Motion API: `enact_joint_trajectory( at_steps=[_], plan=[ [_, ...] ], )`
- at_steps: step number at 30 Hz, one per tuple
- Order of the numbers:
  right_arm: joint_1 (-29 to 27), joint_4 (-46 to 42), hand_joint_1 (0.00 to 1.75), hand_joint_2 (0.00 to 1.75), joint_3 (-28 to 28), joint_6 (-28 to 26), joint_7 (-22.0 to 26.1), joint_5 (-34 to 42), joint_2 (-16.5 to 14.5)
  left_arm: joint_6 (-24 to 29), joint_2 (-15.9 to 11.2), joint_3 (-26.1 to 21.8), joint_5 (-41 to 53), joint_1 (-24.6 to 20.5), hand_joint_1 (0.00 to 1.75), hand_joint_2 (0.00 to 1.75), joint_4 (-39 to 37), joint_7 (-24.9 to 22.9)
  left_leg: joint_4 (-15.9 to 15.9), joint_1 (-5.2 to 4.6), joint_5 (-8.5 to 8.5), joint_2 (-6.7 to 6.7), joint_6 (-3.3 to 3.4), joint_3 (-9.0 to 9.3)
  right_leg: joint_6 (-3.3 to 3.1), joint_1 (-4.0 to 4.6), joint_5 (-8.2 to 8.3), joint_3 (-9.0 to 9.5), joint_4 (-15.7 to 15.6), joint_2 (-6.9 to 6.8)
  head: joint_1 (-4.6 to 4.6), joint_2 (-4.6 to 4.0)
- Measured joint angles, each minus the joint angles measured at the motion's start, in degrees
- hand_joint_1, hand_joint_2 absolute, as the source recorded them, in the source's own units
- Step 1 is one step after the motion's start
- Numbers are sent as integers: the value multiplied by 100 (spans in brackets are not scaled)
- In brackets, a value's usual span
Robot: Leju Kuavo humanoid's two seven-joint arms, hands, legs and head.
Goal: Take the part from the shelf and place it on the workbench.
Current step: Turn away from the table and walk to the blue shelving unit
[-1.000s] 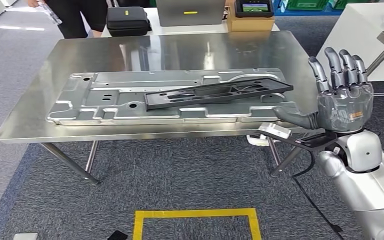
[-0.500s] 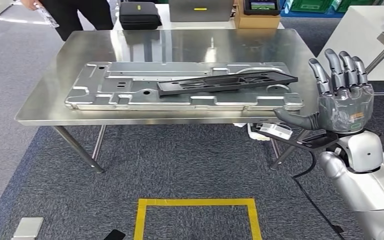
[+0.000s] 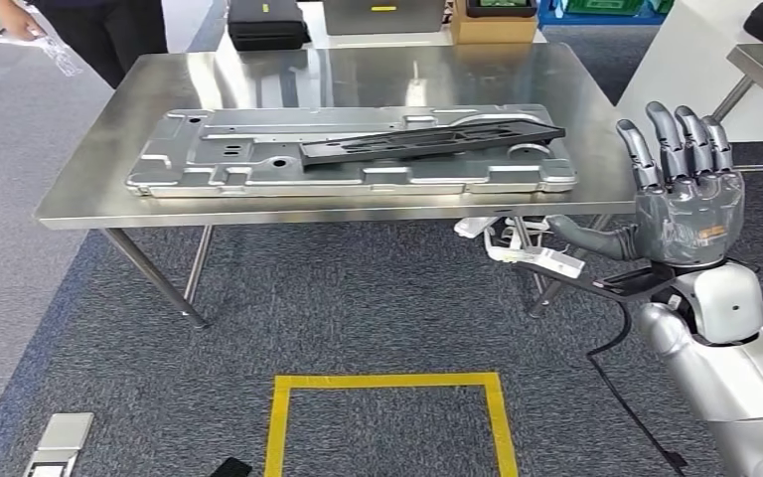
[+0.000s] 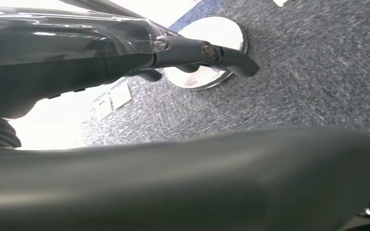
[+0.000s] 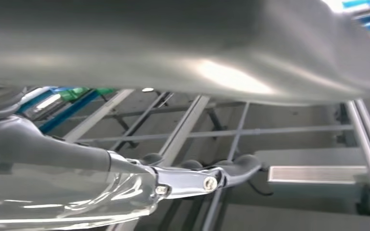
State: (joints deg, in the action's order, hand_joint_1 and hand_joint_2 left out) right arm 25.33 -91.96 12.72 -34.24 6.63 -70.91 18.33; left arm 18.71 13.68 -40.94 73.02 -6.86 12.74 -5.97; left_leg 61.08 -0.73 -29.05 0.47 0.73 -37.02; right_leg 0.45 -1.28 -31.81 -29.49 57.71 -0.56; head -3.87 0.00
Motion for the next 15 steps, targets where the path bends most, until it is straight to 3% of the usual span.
enact_joint_trajectory(
  at_steps=[3, 4, 5, 6, 7, 9, 10, 11, 13, 15],
  plan=[
    [-8, 4, 0, 0, 1, -3, 2, 1, -1, 0, 0, 0, 1, -1, 0, 0, 0, 0, 963, 48, -739, -8, -105, -281, -71, -5, 165, -212, 6, -16, 1, 0],
    [-16, 5, 0, 0, 1, -3, 2, 2, -1, 0, 0, 0, 1, 0, 0, 0, 0, 0, 1262, 60, -859, -8, -121, -331, -68, -3, 217, -287, 13, -18, 1, 0],
    [-24, 5, 0, 0, 1, -3, 2, 3, -1, 0, 0, 0, 1, 2, 0, 0, 0, -1, 1398, 68, -861, -8, -127, -304, -59, -3, 263, -358, 24, -19, 1, 0],
    [-30, 5, 0, 0, 1, -5, 2, 6, -1, 0, 0, 0, 1, 2, 0, 0, 0, -1, 1308, 71, -756, -9, -122, -166, -47, -2, 304, -424, 37, -20, 1, 0],
    [-33, 5, 0, 0, 0, -8, 2, 9, -1, 0, 0, 0, 1, 0, 0, 0, 0, -1, 1007, 70, -607, -11, -103, 76, -34, -1, 341, -480, 51, -20, 1, 0],
    [-32, 4, 0, 0, -3, -16, 2, 15, 0, 0, -2, 0, 1, -8, 0, 0, 0, 0, 142, 55, -399, -29, -32, 674, 1, 6, 408, -558, 76, -20, 1, 0],
    [-31, 3, 0, 0, -3, -19, 2, 17, 1, 0, -3, 0, 1, -11, 0, 0, 0, 0, -184, 41, -374, -40, 6, 878, 28, 10, 441, -581, 79, -22, 2, 0],
    [-31, 3, 0, 0, -3, -22, 2, 19, 1, 0, -4, 0, 1, -14, 0, 0, 0, 0, -370, 25, -384, -48, 34, 982, 60, 12, 474, -600, 79, -24, 2, 0],
    [-37, 2, 0, 0, -5, -28, 3, 20, 1, 0, -3, 1, 3, -10, 0, 0, 0, 5, -456, 16, -364, -47, 82, 981, 136, 7, 532, -627, 67, -25, 4, 0],
    [-60, 1, 0, 0, -11, -33, 4, 48, 4, 2, 0, 3, 6, -12, 0, 0, 0, 13, -490, 35, -278, -28, 161, 928, 186, 2, 406, -707, 199, -9, 7, 0]
  ],
)
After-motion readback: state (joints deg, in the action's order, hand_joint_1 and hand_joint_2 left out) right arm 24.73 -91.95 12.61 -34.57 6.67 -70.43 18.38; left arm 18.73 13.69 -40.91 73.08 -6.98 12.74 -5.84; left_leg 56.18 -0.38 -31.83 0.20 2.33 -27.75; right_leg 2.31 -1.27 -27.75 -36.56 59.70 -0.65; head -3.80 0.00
